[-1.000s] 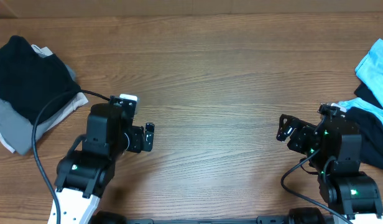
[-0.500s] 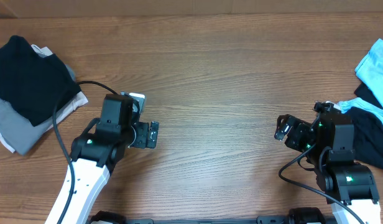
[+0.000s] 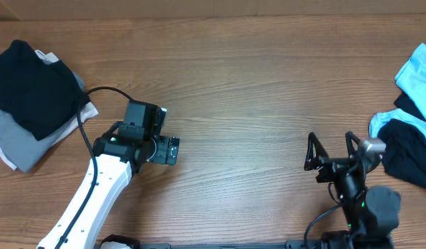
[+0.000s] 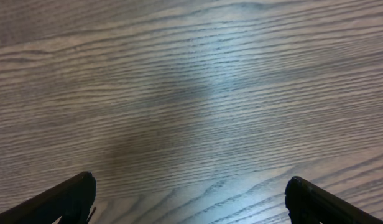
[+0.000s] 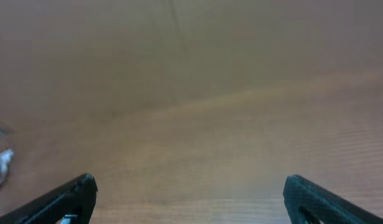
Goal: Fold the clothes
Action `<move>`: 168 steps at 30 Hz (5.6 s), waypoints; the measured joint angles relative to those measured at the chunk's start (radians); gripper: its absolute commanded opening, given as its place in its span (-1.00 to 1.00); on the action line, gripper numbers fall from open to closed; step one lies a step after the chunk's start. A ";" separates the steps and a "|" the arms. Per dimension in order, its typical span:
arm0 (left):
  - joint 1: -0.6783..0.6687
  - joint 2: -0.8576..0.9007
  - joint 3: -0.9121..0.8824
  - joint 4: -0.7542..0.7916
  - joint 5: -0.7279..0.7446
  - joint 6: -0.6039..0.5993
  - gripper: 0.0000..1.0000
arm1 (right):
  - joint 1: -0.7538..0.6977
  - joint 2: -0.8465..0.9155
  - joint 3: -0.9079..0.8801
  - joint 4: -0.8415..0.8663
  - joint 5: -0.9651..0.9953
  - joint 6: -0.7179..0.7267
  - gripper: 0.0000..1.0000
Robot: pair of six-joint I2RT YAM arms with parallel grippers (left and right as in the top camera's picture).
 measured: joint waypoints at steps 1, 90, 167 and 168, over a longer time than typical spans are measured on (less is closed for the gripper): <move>0.000 0.008 0.000 0.000 0.000 0.000 1.00 | 0.000 -0.033 -0.031 0.031 -0.007 -0.007 1.00; 0.194 -1.222 -0.855 0.761 0.063 0.008 1.00 | 0.000 -0.210 -0.294 0.116 -0.006 -0.163 1.00; 0.193 -1.291 -0.867 0.703 0.084 0.042 1.00 | 0.000 -0.210 -0.294 0.116 -0.006 -0.164 1.00; 0.193 -1.291 -0.867 0.703 0.084 0.042 1.00 | 0.000 -0.210 -0.294 0.116 -0.006 -0.164 1.00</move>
